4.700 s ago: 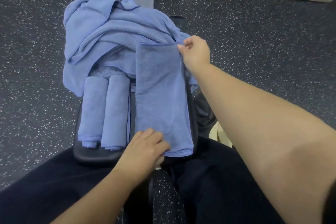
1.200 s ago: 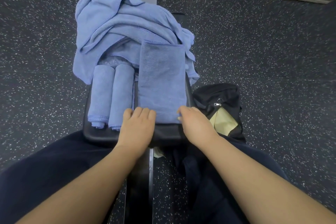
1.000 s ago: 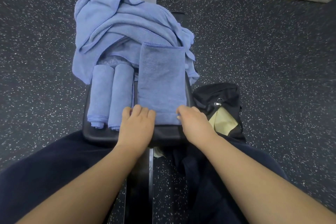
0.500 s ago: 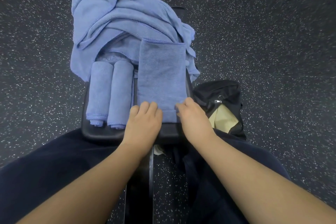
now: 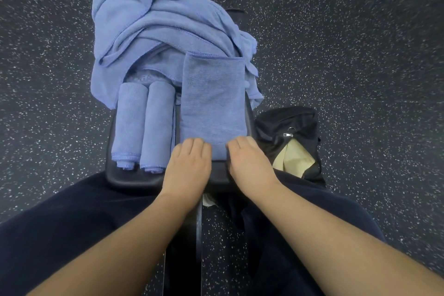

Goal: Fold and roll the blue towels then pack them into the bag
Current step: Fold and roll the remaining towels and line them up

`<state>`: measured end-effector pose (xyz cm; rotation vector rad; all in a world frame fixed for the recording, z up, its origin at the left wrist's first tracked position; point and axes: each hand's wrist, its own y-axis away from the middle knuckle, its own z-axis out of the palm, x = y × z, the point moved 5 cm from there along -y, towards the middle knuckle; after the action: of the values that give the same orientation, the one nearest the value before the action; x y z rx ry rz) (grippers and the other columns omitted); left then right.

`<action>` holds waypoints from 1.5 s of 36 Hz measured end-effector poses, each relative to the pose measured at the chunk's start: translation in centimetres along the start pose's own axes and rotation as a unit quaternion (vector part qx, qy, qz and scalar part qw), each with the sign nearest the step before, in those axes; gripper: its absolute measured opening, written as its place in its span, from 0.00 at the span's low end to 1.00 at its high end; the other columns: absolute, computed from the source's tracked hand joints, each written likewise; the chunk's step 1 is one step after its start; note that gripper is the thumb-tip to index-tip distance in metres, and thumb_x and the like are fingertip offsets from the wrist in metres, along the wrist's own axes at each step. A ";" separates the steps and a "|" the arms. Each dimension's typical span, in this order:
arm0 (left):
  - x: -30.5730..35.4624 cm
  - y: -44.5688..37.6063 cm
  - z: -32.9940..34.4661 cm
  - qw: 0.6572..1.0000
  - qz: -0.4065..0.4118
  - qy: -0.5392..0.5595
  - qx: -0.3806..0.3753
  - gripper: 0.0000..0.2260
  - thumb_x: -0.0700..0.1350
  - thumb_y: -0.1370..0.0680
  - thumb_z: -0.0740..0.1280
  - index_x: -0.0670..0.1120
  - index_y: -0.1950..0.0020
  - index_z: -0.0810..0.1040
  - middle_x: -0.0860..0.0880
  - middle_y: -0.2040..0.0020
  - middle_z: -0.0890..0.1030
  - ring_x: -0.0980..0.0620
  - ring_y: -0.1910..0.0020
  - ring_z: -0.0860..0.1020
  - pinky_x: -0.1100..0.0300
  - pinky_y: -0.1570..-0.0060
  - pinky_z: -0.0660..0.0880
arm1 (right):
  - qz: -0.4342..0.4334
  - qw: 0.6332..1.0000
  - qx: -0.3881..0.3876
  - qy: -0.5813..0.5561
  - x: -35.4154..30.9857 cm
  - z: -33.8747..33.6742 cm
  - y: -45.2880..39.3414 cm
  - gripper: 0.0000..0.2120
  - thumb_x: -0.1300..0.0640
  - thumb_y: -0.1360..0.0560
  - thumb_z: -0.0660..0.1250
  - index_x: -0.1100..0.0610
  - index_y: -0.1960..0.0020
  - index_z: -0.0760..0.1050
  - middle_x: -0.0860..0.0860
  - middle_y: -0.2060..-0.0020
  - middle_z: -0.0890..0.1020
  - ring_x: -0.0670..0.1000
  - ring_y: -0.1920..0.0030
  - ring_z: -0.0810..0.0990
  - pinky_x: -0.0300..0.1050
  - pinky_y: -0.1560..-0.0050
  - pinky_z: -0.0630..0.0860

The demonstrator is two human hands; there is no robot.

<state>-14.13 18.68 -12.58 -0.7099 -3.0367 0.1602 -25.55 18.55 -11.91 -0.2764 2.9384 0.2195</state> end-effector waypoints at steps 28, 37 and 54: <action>-0.9 -0.7 0.0 0.999 -0.045 -0.002 0.027 0.12 0.35 0.37 0.63 0.45 0.58 0.79 0.45 0.62 0.75 0.44 0.56 0.66 0.50 0.53 0.59 | 0.006 0.998 0.046 0.047 0.5 -0.2 -0.3 0.06 0.66 0.34 0.67 0.57 0.60 0.74 0.52 0.66 0.75 0.55 0.65 0.74 0.45 0.67 0.69; -0.8 -1.6 -1.9 0.998 -0.018 -0.007 0.065 0.08 0.37 0.34 0.57 0.45 0.61 0.74 0.46 0.63 0.72 0.44 0.64 0.71 0.54 0.63 0.56 | -0.007 0.996 0.083 -0.030 0.2 -1.3 -0.3 0.12 0.72 0.37 0.63 0.59 0.58 0.75 0.55 0.62 0.75 0.57 0.61 0.74 0.48 0.64 0.74; -0.9 -1.3 -0.3 1.000 -0.026 0.004 -0.009 0.13 0.39 0.36 0.73 0.45 0.53 0.76 0.47 0.57 0.75 0.45 0.59 0.72 0.54 0.61 0.59 | 0.001 0.995 0.093 -0.034 0.7 0.0 -0.5 0.13 0.63 0.38 0.72 0.60 0.55 0.75 0.54 0.58 0.77 0.57 0.57 0.75 0.45 0.54 0.72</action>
<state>-13.86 17.16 -12.15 -0.6297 -3.0501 0.1300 -26.16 17.93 -12.10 -0.2332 2.8656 -0.0455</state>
